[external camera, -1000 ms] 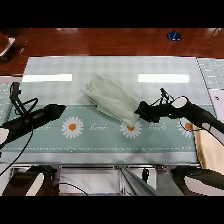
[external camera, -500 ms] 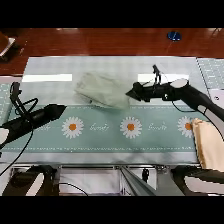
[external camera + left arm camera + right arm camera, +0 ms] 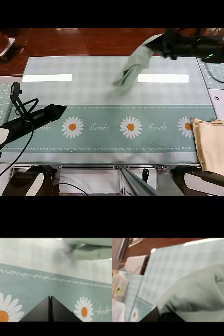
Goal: Fold the shirts.
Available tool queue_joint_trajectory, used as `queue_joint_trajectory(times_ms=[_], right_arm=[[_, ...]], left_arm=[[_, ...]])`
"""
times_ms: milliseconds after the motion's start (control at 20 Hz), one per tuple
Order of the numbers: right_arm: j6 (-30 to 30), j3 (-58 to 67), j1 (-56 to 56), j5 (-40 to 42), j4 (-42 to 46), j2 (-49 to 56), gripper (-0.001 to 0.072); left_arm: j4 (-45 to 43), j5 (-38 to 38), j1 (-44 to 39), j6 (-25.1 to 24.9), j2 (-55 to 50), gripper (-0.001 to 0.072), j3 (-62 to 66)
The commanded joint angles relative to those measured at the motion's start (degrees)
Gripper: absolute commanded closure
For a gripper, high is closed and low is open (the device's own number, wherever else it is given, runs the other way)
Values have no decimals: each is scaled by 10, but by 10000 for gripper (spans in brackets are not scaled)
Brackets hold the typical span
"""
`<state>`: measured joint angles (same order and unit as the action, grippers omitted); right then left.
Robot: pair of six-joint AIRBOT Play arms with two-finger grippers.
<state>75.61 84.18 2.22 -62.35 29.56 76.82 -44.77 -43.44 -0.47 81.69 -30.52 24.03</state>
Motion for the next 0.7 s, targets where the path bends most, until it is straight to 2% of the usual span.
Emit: queue_joint_trajectory(times_ms=[0,300,500,650], right_arm=[[66,37,91,-60,81,-55,687],[158,37,291,-175,215,-140,687],[193,17,396,-250,334,-187,687],[204,-46,448,-308,400,-237,687]], left_arm=[[0,-9,0,0,0,688,0],[2,-12,0,0,0,688,0],[2,-11,0,0,0,688,0],[2,-9,0,0,0,688,0]])
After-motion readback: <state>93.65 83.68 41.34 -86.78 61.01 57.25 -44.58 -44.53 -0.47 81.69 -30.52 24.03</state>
